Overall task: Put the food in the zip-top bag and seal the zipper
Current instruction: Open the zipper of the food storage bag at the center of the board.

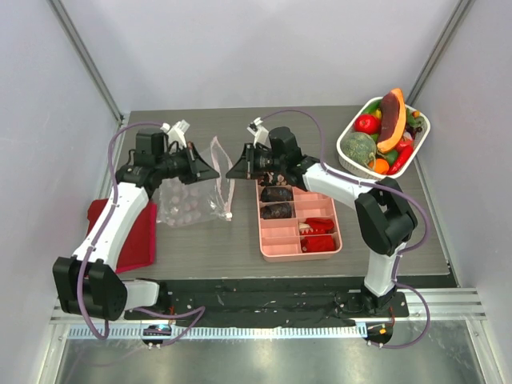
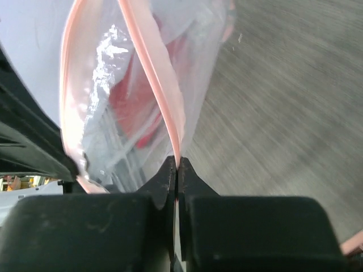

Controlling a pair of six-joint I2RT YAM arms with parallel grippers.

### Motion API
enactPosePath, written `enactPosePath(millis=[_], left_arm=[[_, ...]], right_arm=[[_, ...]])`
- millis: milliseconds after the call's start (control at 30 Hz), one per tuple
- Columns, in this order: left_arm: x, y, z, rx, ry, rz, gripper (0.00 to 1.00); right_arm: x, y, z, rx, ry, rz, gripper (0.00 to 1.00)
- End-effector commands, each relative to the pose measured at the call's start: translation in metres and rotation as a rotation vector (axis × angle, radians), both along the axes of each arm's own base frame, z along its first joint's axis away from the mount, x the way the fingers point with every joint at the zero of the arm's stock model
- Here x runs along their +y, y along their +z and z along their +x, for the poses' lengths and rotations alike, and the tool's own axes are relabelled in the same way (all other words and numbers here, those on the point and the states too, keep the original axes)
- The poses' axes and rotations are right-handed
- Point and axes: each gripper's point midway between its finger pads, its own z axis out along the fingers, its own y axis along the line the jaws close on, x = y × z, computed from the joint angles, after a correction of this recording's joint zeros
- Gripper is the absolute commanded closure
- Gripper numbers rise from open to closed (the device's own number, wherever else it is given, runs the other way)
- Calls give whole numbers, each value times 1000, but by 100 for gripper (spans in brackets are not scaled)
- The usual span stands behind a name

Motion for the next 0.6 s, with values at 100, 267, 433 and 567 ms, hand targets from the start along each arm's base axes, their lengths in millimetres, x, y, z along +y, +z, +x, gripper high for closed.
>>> enactPosePath(millis=[100, 267, 433, 567], left_arm=[[81, 1, -17, -68, 196, 480, 100], [137, -3, -26, -111, 214, 815, 100], [154, -4, -37, -114, 199, 911, 100], [110, 2, -49, -136, 61, 702, 100]], right_arm=[[-14, 21, -11, -123, 36, -53, 99], [-24, 20, -23, -155, 64, -88, 99], [-34, 10, -29, -191, 87, -140, 99], [-32, 9, -36, -193, 138, -132, 99]])
